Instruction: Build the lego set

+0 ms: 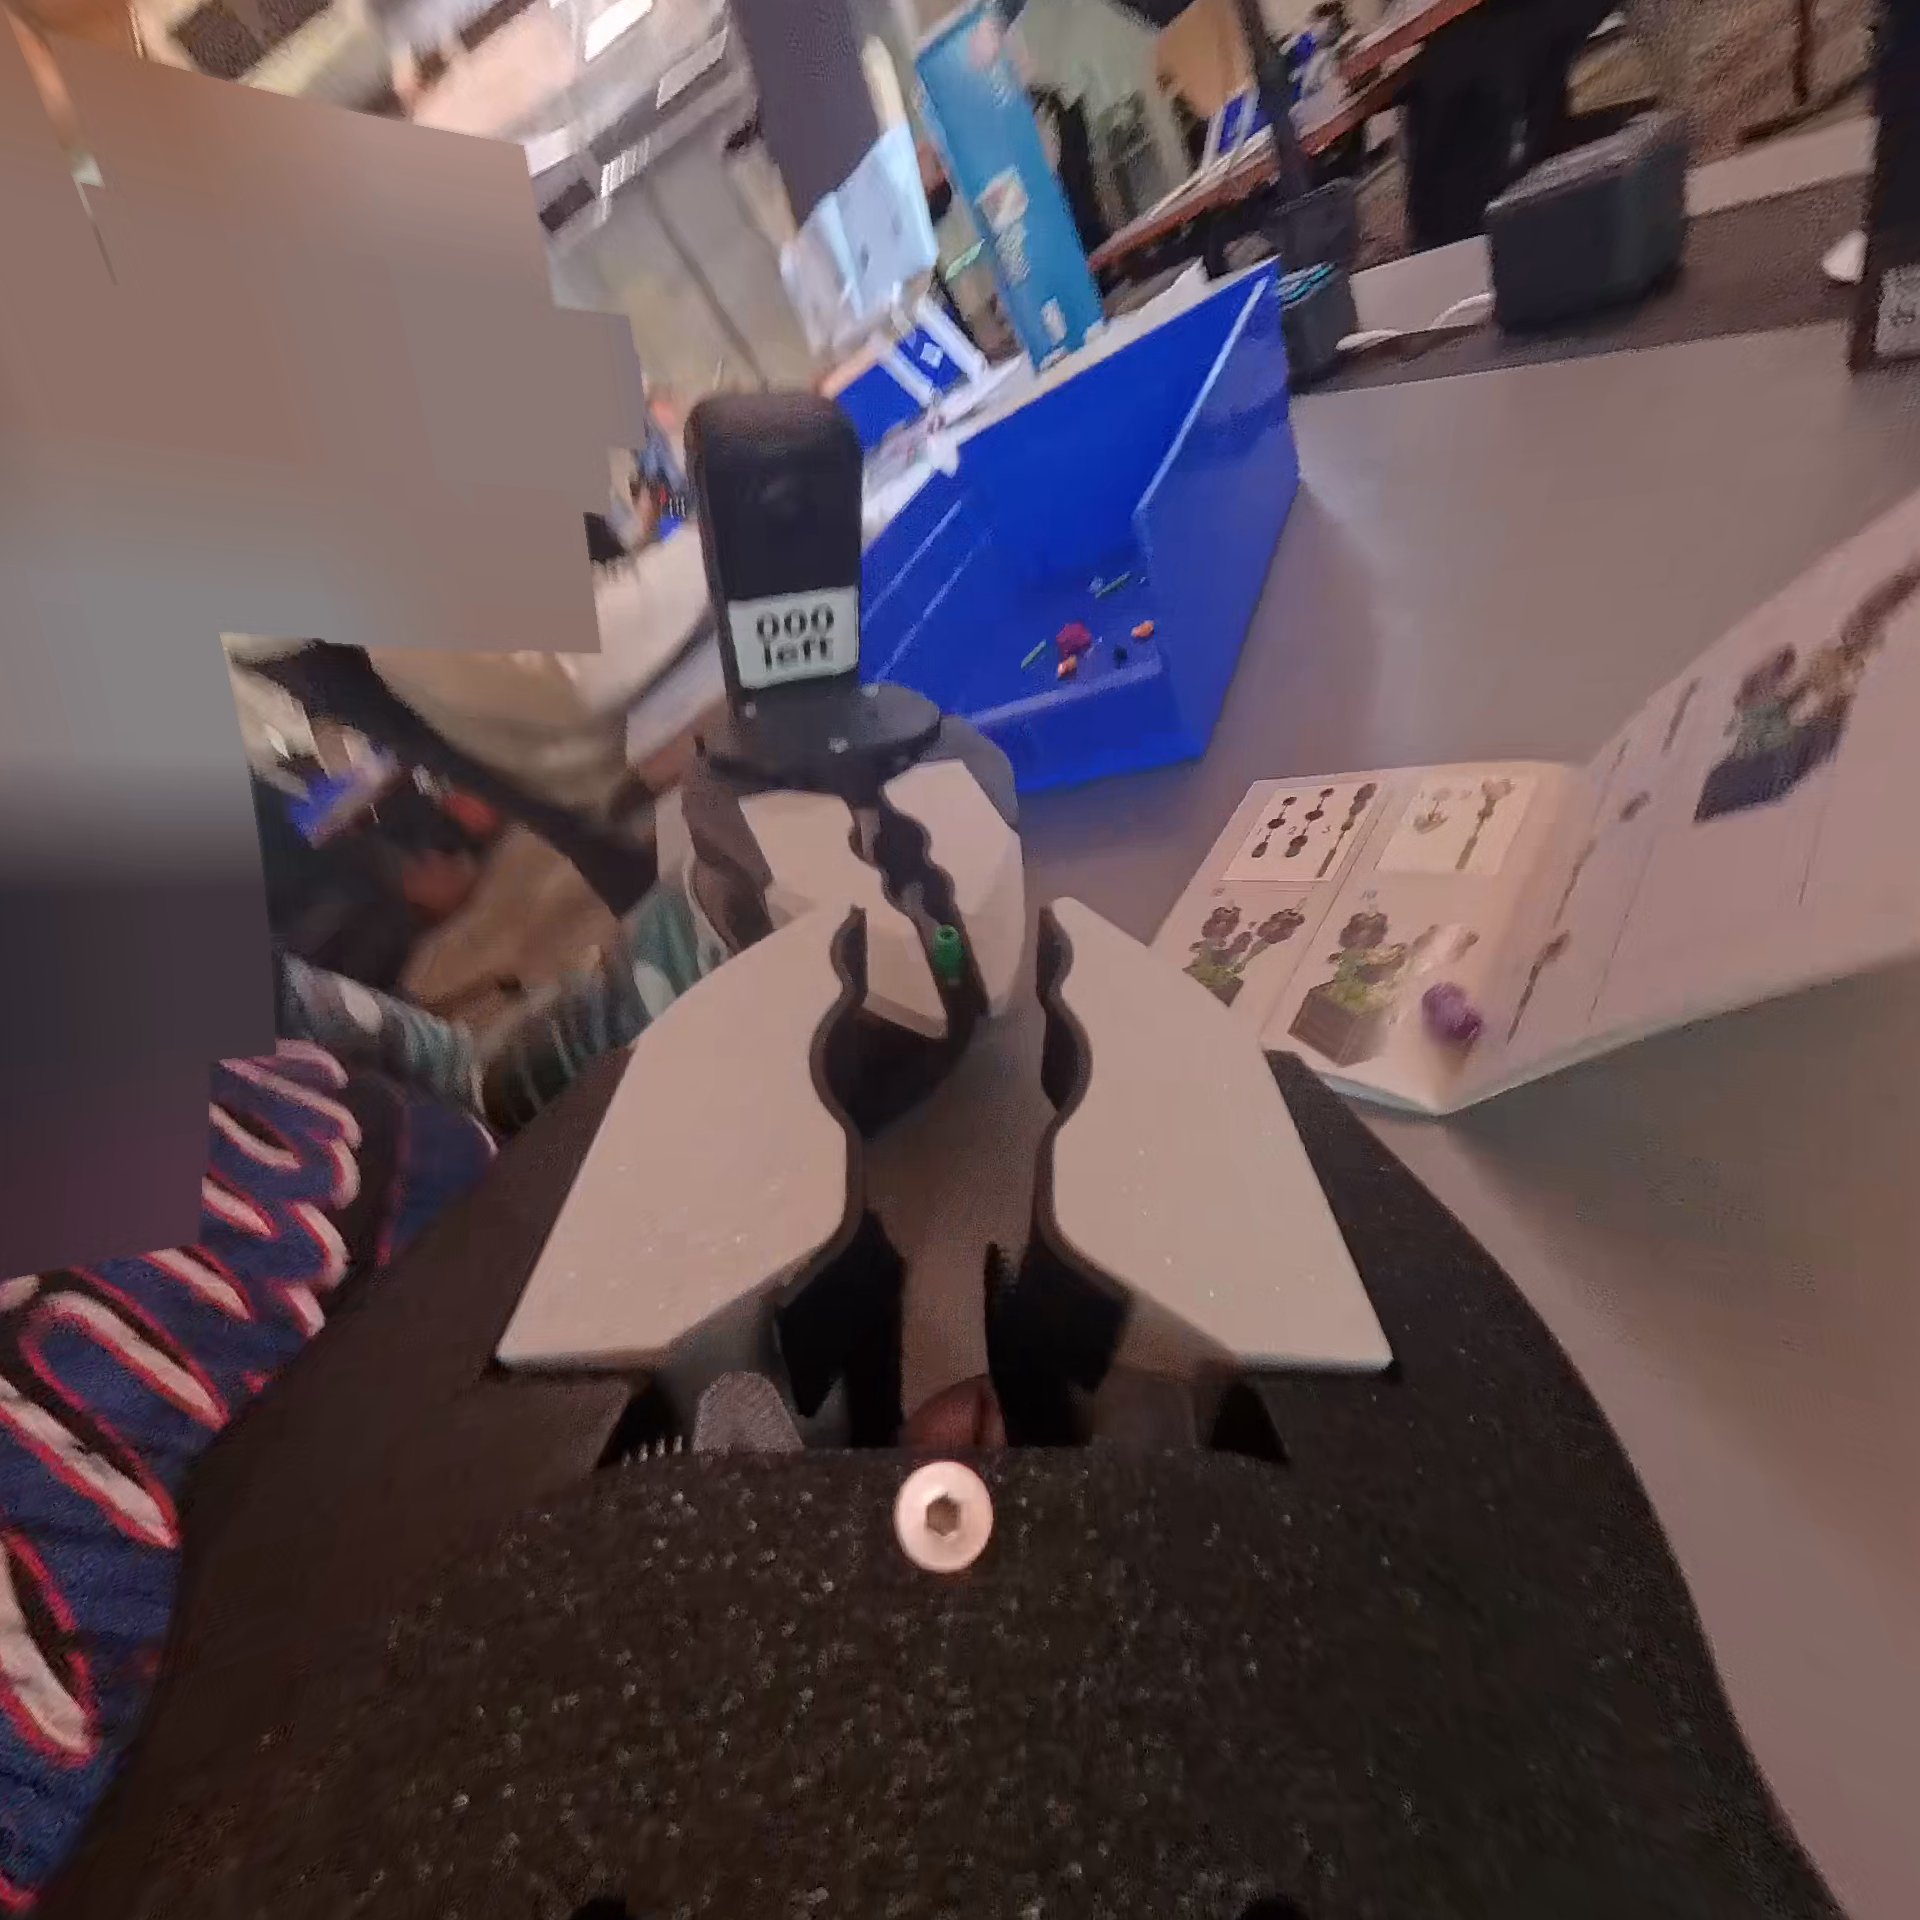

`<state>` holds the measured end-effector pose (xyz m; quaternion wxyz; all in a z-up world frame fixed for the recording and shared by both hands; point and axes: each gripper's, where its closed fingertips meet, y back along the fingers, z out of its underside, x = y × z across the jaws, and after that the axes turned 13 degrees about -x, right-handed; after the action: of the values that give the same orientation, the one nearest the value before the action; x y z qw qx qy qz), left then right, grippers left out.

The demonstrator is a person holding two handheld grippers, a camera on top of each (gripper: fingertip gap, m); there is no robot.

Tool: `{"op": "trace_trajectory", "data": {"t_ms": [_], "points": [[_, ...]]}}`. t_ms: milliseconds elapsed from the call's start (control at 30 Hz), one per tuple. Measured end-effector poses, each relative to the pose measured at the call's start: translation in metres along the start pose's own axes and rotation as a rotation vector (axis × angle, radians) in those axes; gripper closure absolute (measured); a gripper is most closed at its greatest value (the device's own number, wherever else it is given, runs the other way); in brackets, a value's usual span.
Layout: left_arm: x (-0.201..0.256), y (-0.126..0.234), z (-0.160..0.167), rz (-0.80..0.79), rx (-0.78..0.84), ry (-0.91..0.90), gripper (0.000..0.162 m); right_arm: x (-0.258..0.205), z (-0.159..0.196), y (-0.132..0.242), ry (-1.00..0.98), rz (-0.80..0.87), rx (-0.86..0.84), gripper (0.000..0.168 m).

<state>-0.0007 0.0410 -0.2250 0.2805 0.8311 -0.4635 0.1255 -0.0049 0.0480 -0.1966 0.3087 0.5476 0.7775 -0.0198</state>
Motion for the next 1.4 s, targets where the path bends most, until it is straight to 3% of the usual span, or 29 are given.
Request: {"op": "trace_trajectory", "data": {"t_ms": [100,300,567,700,867,933,1033,1167,1267,1333,1400], "points": [[0.01,0.003,-0.003,0.046,0.028,-0.057,0.155,-0.014,0.01,-0.002,0.298,-0.068,-0.093,0.144],[0.04,0.004,0.001,0.323,0.005,-0.045,0.155,-0.036,0.015,0.003,0.832,-0.114,-0.178,0.155],[0.05,-0.003,0.012,0.404,-0.093,-0.04,0.155,-0.046,0.034,-0.008,1.076,-0.281,-0.447,0.153],[0.054,-0.005,0.017,0.43,-0.13,-0.044,0.155,-0.043,0.038,-0.011,1.142,-0.291,-0.527,0.16],[0.054,-0.006,0.016,0.422,-0.126,-0.039,0.152,-0.041,0.036,-0.009,1.096,-0.271,-0.54,0.163],[0.04,-0.006,0.006,0.325,-0.057,-0.001,0.134,-0.032,0.027,-0.005,1.037,-0.202,-0.497,0.163],[0.018,-0.001,-0.009,0.092,0.065,-0.033,0.116,-0.014,0.008,0.001,0.922,-0.018,-0.43,0.163],[0.003,0.013,-0.028,-0.381,0.195,-0.335,0.117,-0.008,-0.01,0.006,0.695,0.131,-0.309,0.163],[0.011,0.017,-0.036,-0.655,0.236,-0.658,0.131,-0.017,-0.015,0.007,0.437,0.045,-0.184,0.163],[0.025,0.015,-0.038,-0.646,0.302,-0.732,0.134,-0.023,-0.012,0.006,0.278,-0.063,-0.129,0.163],[0.035,0.018,-0.042,-0.564,0.397,-0.682,0.138,-0.028,-0.011,0.006,0.157,-0.164,-0.073,0.163]]}}
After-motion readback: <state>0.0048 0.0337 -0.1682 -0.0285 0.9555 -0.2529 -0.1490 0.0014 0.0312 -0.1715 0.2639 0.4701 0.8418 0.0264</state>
